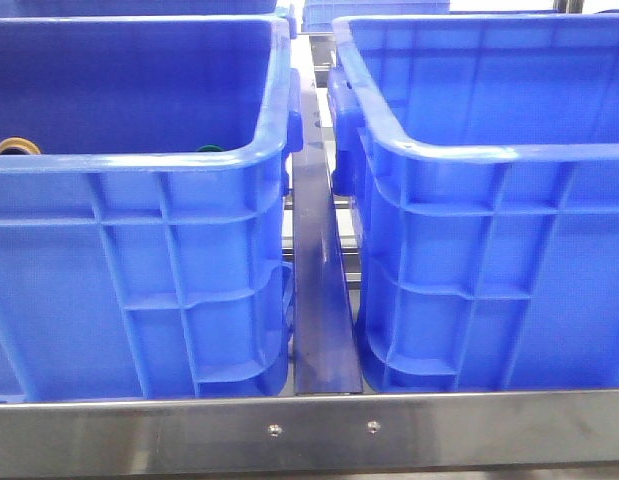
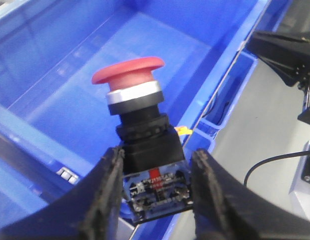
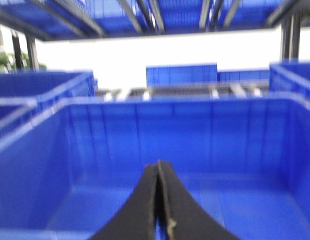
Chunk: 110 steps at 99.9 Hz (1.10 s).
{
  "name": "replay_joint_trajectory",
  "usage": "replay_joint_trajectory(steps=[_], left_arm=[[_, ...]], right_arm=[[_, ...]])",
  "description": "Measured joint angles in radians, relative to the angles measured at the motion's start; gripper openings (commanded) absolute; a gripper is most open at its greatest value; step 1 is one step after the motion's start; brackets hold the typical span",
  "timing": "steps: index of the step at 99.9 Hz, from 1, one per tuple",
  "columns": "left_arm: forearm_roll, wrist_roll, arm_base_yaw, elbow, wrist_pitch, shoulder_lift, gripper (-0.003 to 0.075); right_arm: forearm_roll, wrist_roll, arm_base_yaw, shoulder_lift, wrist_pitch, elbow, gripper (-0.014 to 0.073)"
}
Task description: Pick red and yellow buttons and place in box
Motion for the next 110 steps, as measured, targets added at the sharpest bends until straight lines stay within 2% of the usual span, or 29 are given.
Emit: replay_joint_trajectory(steps=[8,20,48,72,92,101,110], left_arm=[[0.0,0.0,-0.002,0.0,-0.002,0.0,-0.002],[0.004,0.001,-0.002,0.0,-0.005,0.0,-0.002],[0.014,0.001,-0.002,0.0,-0.005,0.0,-0.002],[0.018,0.001,-0.002,0.0,-0.005,0.0,-0.002],[0.02,0.001,-0.002,0.0,-0.005,0.0,-0.002],[0.02,0.001,-0.002,0.0,-0.005,0.0,-0.002],[0.02,0.001,-0.002,0.0,-0.005,0.0,-0.002]], right_arm=[[0.0,0.031,0.0,0.0,-0.009,-0.005,-0.0068],[0.0,0.079,0.0,0.0,0.071,-0.086,-0.0068],[0.045,0.095,0.0,0.022,0.475,-0.442,-0.0068],[0.183,0.102,0.0,0.265,0.833,-0.733,-0.0068],[0.272,0.102,0.0,0.415,0.924,-0.793,-0.006],[0.296,0.102,0.0,0.452,0.935,-0.793,0.002],[0.315,0.102,0.0,0.47,0.937,-0.793,0.0194]])
